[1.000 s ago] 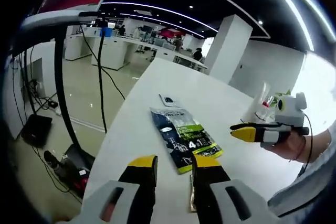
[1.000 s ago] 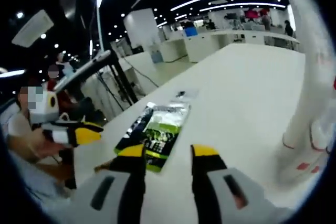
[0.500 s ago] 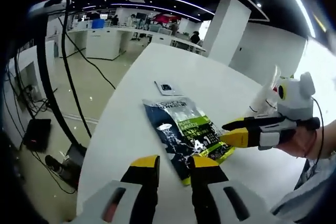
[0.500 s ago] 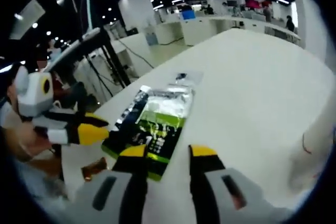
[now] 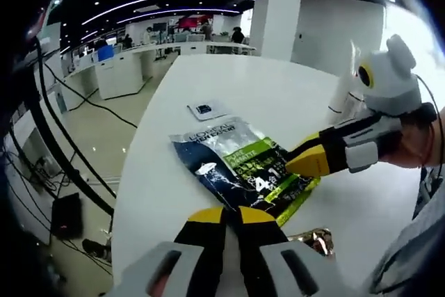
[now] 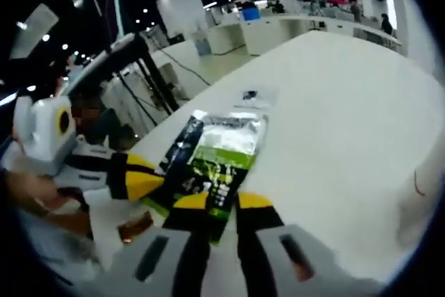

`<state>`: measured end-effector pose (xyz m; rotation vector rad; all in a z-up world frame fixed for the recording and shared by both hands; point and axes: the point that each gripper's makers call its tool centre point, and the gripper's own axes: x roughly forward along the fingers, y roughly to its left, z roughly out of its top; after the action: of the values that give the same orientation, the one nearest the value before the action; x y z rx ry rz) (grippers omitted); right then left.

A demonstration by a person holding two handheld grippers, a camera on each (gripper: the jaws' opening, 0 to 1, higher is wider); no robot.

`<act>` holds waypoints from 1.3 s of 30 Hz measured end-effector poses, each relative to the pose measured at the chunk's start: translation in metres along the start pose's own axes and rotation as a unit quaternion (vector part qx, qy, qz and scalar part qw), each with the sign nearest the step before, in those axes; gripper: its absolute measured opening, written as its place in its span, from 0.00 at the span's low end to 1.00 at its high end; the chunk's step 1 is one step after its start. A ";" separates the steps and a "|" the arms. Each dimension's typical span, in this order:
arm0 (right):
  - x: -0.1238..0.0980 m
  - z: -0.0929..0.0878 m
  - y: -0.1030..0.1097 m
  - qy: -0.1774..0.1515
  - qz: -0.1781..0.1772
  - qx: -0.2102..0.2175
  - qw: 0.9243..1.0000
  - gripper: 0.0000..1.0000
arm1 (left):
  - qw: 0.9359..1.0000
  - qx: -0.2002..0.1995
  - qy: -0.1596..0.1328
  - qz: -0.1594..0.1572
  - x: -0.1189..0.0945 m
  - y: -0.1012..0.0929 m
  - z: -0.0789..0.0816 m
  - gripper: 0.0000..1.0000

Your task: Arrange the skincare products in the storage area until every visible bottle or jar stands upright without overlapping.

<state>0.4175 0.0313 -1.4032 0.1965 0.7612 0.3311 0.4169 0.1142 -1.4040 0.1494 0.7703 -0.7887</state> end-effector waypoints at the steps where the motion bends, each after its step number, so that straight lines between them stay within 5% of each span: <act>1: 0.002 0.000 0.000 -0.001 -0.006 -0.007 1.000 0.08 | 1.000 -0.002 0.002 0.000 0.000 0.000 -0.001 0.05; 6: 0.001 -0.002 0.001 0.002 -0.012 -0.005 1.000 0.02 | 1.000 0.011 -0.001 0.001 -0.001 0.001 0.000 0.04; 13: 0.000 -0.003 0.006 0.010 -0.042 -0.108 0.993 0.02 | 0.998 0.052 -0.005 0.019 0.000 0.000 -0.001 0.02; 18: -0.004 -0.003 0.008 0.002 -0.039 -0.103 0.994 0.01 | 0.999 0.042 -0.027 0.010 -0.001 0.001 -0.001 0.01; 39: -0.006 -0.002 0.005 -0.012 -0.048 -0.116 0.992 0.02 | 0.998 0.047 -0.034 0.014 0.000 0.001 -0.001 0.02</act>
<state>0.4111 0.0342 -1.3997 -0.0546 0.7007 0.3223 0.4171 0.1150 -1.4048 0.2174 0.6663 -0.7999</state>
